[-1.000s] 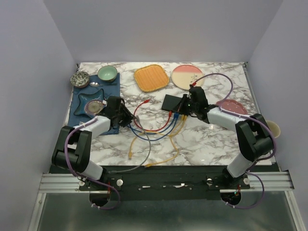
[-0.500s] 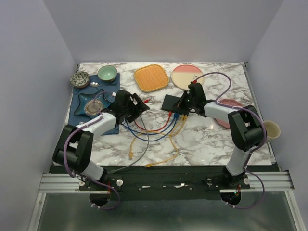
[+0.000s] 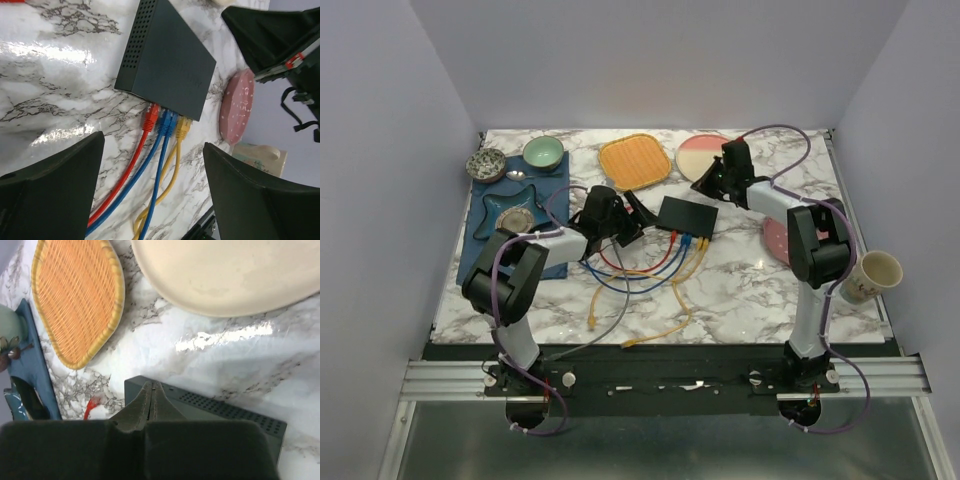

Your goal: Pull the plug from the switch port

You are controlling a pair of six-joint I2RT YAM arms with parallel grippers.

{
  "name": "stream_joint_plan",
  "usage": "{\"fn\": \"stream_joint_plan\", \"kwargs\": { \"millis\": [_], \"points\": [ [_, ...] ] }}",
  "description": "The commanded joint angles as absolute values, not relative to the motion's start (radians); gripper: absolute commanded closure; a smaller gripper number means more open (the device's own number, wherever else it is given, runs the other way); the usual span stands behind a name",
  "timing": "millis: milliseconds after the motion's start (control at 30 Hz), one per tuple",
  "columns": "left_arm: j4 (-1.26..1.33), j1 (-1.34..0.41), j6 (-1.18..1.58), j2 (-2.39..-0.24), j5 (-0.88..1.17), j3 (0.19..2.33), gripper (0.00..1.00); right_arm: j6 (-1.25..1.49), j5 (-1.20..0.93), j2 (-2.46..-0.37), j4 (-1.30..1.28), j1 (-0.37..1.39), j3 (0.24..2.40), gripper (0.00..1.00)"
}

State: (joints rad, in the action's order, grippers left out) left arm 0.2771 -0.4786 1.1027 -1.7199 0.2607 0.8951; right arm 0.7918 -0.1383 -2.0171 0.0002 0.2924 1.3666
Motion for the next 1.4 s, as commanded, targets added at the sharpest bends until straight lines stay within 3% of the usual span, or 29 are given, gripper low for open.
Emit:
{"fn": "stream_joint_plan", "kwargs": {
  "millis": [0, 100, 933, 1033, 1200, 1367],
  "points": [
    [0.411, -0.485, 1.144, -1.850, 0.391, 0.920, 0.19, 0.749, -0.107, -2.092, -0.106, 0.291, 1.437, 0.99],
    [0.463, -0.485, 1.173, -1.916, 0.439, 0.934, 0.24, 0.736, -0.110, -2.124, -0.150, 0.291, 1.476, 0.99],
    [0.455, -0.523, 1.190, -2.128, 0.485, 1.046, 0.37, 0.719, -0.155, -2.115, -0.163, 0.310, 1.401, 0.99],
    [0.531, -0.522, 1.239, -2.140, 0.503, 1.025, 0.40, 0.745, -0.103, -2.082, -0.161, 0.310, 1.367, 0.99],
    [0.627, -0.514, 1.285, -2.141, 0.509, 0.982, 0.40, 0.779, -0.055, -1.869, 0.073, 0.310, 1.165, 0.99],
    [0.666, -0.514, 1.319, -2.155, 0.518, 0.970, 0.40, 0.822, -0.248, -1.890, 0.092, 0.310, 1.160, 0.99]
  ]
}}
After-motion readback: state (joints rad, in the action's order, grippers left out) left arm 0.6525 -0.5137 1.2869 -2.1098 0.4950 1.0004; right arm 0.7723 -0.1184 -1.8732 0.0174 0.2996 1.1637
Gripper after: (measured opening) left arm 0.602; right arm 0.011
